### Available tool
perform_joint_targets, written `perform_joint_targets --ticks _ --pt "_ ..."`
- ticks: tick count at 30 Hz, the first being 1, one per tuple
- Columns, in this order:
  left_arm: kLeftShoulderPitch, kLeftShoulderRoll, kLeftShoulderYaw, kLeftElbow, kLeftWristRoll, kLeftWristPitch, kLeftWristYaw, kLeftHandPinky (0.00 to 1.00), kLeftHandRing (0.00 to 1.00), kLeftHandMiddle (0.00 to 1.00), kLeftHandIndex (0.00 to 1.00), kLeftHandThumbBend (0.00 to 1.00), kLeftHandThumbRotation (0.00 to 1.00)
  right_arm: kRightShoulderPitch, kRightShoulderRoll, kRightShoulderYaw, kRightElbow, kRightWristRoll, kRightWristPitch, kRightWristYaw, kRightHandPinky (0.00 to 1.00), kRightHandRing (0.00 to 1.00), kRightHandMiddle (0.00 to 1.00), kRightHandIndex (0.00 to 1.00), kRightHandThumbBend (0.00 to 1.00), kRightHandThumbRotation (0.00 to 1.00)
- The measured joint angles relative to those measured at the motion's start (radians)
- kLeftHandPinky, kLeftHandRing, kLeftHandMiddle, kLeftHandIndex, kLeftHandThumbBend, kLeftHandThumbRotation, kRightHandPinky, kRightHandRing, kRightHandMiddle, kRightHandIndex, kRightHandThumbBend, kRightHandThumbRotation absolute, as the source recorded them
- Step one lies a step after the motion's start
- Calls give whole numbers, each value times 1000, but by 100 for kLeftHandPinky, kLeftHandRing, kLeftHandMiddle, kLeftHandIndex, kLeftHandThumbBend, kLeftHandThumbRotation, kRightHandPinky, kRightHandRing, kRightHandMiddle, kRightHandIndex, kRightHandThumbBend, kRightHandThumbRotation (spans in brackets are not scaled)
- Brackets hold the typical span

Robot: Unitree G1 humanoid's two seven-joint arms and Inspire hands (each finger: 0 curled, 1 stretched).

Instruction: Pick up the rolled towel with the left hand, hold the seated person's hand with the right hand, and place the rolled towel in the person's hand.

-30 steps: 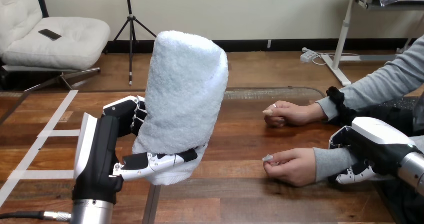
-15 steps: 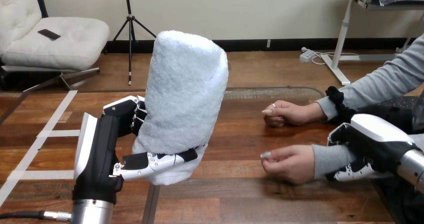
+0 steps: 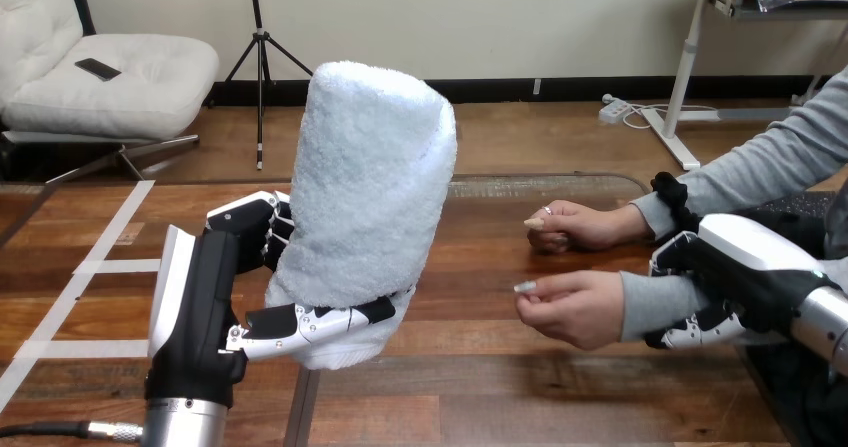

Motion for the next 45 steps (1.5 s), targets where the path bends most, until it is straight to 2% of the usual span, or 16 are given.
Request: perform_joint_targets --ticks 25,45 --pt "-3 -1 0 21 -1 1 0 26 30 35 39 65 0 0 -1 -7 -74 26 2 59 25 29 34 35 42 17" --pt "-18 -1 0 61 5 2 5 26 30 35 39 67 0 0 -1 -7 -107 57 1 70 24 28 34 34 41 18"
